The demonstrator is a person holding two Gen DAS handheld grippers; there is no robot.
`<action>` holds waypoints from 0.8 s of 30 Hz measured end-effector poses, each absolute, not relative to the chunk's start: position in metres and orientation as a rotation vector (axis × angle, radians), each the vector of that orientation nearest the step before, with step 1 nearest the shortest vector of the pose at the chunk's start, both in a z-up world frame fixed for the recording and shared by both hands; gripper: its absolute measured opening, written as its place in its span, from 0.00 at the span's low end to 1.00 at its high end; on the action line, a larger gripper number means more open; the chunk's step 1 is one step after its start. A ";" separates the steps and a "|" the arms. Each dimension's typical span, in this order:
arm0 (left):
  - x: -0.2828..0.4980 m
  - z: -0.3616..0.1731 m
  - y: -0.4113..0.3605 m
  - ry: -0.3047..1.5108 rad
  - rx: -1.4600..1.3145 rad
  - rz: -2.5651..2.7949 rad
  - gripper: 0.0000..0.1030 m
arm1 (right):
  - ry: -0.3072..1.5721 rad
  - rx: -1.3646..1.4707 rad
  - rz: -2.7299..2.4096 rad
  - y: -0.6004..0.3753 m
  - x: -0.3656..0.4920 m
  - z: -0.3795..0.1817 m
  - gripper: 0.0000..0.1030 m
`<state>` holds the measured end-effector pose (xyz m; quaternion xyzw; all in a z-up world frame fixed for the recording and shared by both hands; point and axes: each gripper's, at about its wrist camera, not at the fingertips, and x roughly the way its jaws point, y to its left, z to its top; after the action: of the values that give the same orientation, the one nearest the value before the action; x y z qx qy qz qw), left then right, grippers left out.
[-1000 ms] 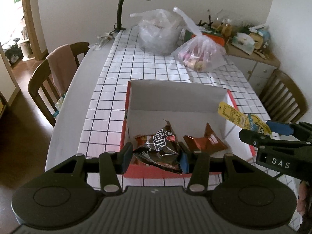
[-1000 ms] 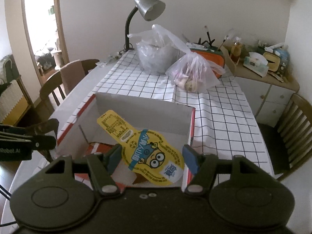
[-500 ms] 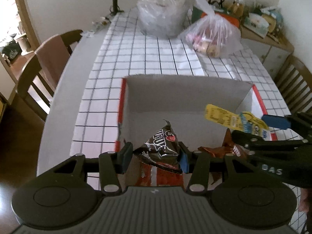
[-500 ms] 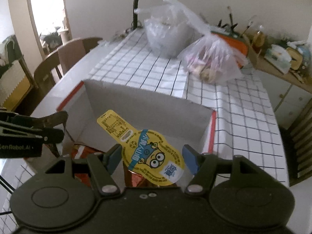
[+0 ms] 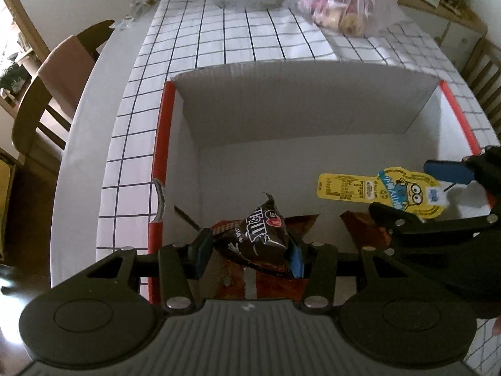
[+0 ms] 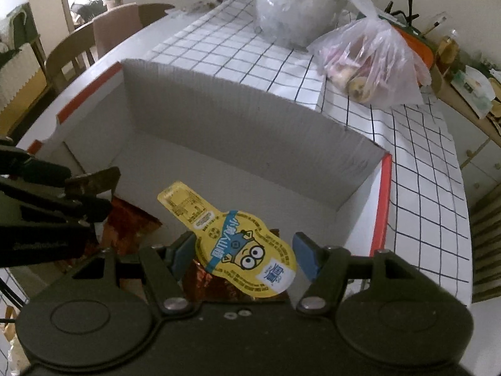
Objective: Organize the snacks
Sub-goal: 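Carry both snacks over the red box and lower them inside, then open both tools and withdraw them from the box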
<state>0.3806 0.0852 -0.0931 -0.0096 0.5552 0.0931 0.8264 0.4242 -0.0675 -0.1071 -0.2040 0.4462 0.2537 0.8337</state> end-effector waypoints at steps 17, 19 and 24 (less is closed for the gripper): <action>0.374 -0.087 0.084 1.155 -0.048 0.167 0.52 | 0.938 -0.418 0.534 -0.069 0.417 -0.102 0.70; 0.368 -0.082 0.085 1.141 -0.056 0.161 0.53 | 0.925 -0.406 0.534 -0.071 0.412 -0.096 0.71; 0.352 -0.067 0.088 1.099 -0.078 0.155 0.56 | 0.897 -0.366 0.537 -0.077 0.400 -0.079 0.75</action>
<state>0.3516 0.0875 -0.0669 -0.0371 0.5215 0.0737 0.8493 0.3995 -0.0772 -0.0787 -0.1738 0.4259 0.2552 0.8505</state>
